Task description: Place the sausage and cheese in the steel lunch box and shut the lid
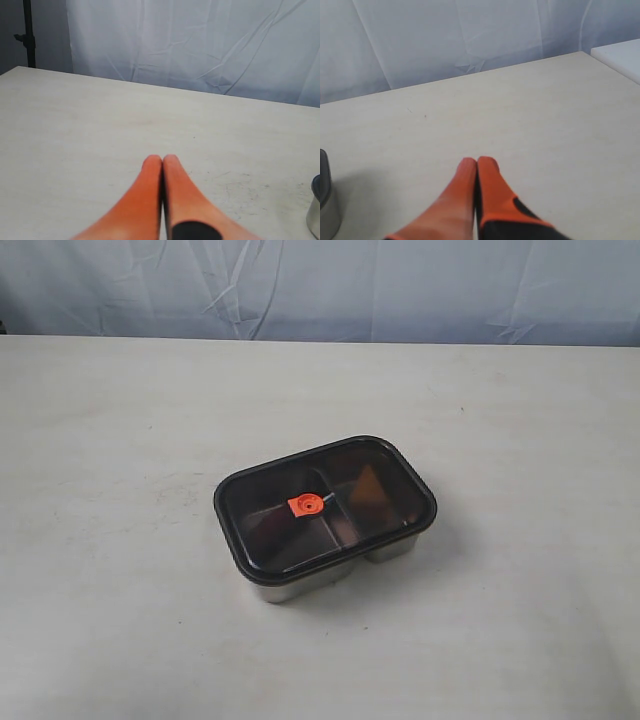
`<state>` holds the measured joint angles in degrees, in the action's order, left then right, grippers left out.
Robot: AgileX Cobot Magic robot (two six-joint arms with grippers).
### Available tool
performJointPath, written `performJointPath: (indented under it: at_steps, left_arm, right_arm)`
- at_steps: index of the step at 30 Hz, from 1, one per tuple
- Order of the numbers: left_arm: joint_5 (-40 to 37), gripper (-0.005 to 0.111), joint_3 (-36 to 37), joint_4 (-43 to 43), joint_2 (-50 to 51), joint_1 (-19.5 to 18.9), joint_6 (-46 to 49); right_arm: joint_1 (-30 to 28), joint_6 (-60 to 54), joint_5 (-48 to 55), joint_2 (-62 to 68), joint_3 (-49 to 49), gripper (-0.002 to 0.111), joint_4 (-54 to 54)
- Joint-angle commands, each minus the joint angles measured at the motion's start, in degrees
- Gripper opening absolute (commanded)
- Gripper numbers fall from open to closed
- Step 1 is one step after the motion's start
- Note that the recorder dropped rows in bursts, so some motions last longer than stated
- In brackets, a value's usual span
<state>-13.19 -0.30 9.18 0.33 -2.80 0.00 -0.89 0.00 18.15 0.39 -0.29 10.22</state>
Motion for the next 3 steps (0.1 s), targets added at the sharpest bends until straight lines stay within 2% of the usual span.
performJointPath:
  at_steps: [1,3]
  left_arm:
    - [0.64,0.000,0.30,-0.08,-0.33,-0.07,0.00]
    - [0.64,0.000,0.30,-0.08,-0.33,-0.07,0.00]
  right_arm:
    - [-0.28,0.00,-0.54,-0.39,0.29,-0.001,-0.02]
    - [-0.28,0.00,-0.54,-0.39,0.29,-0.001,-0.02]
